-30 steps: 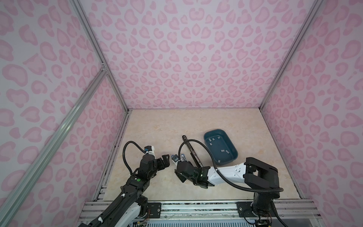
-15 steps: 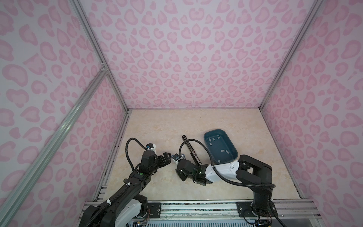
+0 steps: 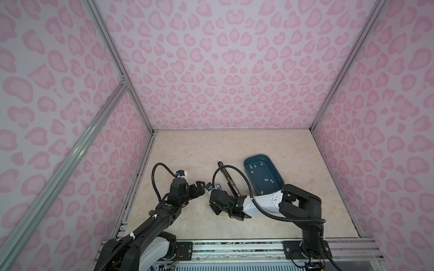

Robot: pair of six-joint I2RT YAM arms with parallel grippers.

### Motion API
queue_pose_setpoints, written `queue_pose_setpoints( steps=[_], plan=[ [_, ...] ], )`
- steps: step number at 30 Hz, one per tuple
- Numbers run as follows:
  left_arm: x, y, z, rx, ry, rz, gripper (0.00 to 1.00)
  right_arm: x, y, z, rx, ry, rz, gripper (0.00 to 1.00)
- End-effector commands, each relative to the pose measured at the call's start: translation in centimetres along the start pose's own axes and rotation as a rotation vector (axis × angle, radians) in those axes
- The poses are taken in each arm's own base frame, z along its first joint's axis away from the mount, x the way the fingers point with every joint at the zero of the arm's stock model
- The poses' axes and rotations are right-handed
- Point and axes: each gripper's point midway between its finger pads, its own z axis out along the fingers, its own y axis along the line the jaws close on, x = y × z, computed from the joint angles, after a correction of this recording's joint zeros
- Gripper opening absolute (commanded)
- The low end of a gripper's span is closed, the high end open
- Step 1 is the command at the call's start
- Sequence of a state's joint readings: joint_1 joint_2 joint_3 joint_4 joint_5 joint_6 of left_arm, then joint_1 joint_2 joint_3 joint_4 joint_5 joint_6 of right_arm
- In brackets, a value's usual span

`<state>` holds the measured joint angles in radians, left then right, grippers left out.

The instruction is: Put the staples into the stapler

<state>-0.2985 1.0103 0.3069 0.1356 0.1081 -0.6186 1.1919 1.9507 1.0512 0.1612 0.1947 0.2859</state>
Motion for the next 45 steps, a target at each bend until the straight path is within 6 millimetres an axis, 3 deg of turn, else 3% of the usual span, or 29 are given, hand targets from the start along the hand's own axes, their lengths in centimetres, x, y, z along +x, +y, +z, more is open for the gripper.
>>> queue_pose_setpoints(
  steps=[1,12,28,32,40,45],
  plan=[
    [-1.1,-0.7,-0.1,0.018,-0.036,0.013,0.97,0.8,0.4,0.3,0.008,0.032,-0.002,0.32],
    [-1.4,-0.6,-0.7,0.011,-0.055,0.016,0.97,0.3,1.1,0.2,-0.001,0.017,0.031,0.28],
    [-1.1,-0.5,-0.1,0.012,-0.033,0.017,0.97,-2.0,-1.2,-1.3,0.016,-0.037,0.083,0.33],
    [-1.1,-0.5,0.1,0.011,-0.029,0.019,0.97,-1.5,-1.7,-1.7,0.029,-0.033,0.089,0.40],
    [-1.1,-0.6,0.1,0.015,-0.030,0.021,0.97,0.0,-0.4,-2.0,0.104,-0.012,0.084,0.48],
    [-1.0,-0.6,0.1,0.019,-0.028,0.023,0.97,1.3,-1.4,-1.4,0.174,0.012,0.116,0.51]
  ],
)
